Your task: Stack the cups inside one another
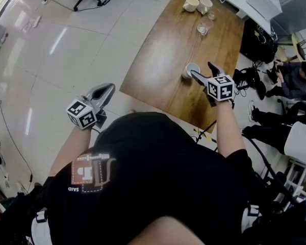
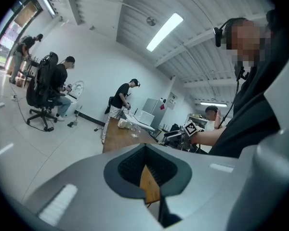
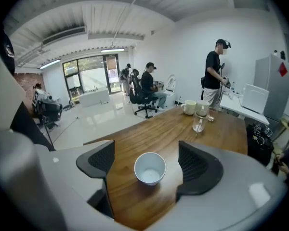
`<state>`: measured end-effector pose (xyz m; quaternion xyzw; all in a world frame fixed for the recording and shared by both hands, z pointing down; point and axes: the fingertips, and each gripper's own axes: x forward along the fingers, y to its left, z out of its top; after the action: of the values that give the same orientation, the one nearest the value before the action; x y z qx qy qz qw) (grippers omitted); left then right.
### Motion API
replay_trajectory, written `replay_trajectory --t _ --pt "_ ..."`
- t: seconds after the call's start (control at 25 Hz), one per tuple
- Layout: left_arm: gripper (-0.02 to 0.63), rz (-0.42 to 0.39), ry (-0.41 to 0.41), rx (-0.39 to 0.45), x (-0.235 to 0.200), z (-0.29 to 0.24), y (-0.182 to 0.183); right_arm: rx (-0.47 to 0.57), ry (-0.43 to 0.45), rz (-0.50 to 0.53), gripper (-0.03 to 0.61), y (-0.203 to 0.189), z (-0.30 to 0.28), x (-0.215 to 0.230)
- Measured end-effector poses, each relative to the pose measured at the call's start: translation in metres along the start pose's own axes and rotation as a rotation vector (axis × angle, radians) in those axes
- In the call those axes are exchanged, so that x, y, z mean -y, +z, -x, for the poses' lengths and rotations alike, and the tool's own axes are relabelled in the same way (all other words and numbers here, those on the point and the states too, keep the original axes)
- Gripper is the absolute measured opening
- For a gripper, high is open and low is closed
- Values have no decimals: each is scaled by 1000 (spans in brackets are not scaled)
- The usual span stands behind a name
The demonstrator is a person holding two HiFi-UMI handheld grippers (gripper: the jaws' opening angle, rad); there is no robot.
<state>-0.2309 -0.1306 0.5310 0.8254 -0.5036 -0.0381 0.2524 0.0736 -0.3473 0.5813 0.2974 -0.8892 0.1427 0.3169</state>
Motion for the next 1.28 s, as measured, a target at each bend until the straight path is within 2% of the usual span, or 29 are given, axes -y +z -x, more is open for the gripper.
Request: replay_trajectory --t 0.12,0.24,0.4,0.52,0.64,0.8,0.96,1.28 --pt "2 -19 -53 -7 12 -26 4 138 9 -49 380 15 53 1" --pt "2 -39 -119 -13 29 -58 11 251 -1 -114 299 5 108 1" --pt "2 -75 -205 -24 51 -104 20 333 -40 -214 167 -46 156 -7" --pt "2 -93 -248 -40 69 -129 18 378 -50 -352 26 -91 177 -14" --pt "2 -93 -277 -65 86 -147 9 414 1 -496 14 -126 187 -29" --pt "2 -91 -310 -107 109 -156 -9 409 43 -560 12 -154 191 -49" --pt "2 -100 -331 -124 117 -162 -13 402 30 -523 12 -150 191 -37" --pt "2 -97 -305 -116 106 -156 -8 383 13 -449 12 -132 190 -24"
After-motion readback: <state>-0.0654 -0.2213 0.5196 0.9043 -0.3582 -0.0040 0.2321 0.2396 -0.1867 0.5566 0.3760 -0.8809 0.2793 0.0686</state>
